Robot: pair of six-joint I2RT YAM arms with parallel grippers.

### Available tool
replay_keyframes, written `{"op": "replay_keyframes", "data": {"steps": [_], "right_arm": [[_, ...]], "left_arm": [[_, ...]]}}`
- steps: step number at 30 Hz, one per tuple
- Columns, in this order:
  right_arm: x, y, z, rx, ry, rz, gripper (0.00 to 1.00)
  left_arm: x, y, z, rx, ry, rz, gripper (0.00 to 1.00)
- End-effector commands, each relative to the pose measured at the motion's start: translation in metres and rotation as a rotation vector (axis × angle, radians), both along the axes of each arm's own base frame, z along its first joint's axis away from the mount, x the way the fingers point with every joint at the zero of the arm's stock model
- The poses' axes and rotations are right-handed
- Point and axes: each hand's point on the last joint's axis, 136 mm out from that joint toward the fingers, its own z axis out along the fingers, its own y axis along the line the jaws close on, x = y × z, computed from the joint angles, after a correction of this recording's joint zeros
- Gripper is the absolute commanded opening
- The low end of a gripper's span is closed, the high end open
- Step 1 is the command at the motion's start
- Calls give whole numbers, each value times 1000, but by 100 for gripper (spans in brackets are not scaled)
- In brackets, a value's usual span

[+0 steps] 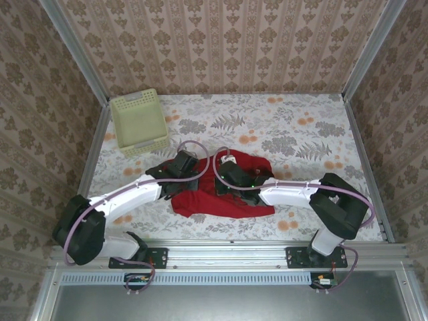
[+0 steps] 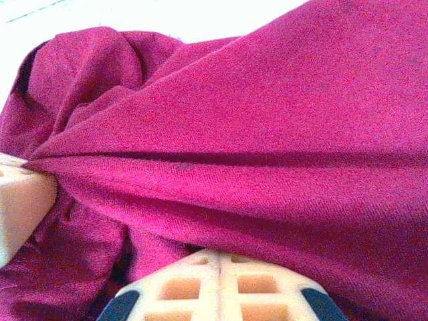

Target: Fold the inside-out t-shirt

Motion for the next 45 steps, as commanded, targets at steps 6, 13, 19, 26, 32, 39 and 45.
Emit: {"op": "replay_keyframes", "data": {"steps": [6, 13, 19, 26, 32, 39, 45], "right_arm": [[-16, -5, 3, 16, 22, 9, 0], [-50, -57, 44, 6, -62, -31, 0], [-81, -93, 39, -16, -43, -45, 0], [-100, -96, 18, 5, 33, -35, 11], [-72, -53, 34, 8, 19, -20, 53], [-41, -27, 14, -62, 64, -36, 56], [-33, -15, -5, -101, 119, -8, 29]], "left_arm": [[3, 20, -13, 90, 35, 66, 6], [10, 19, -18, 77, 60, 82, 5], [11, 0, -12, 30, 38, 29, 6], [-6, -16, -19, 53, 18, -43, 8], [-19, -22, -18, -2, 3, -53, 6], [-25, -23, -17, -19, -8, -48, 5], [-24, -20, -10, -23, -28, -44, 6]]}}
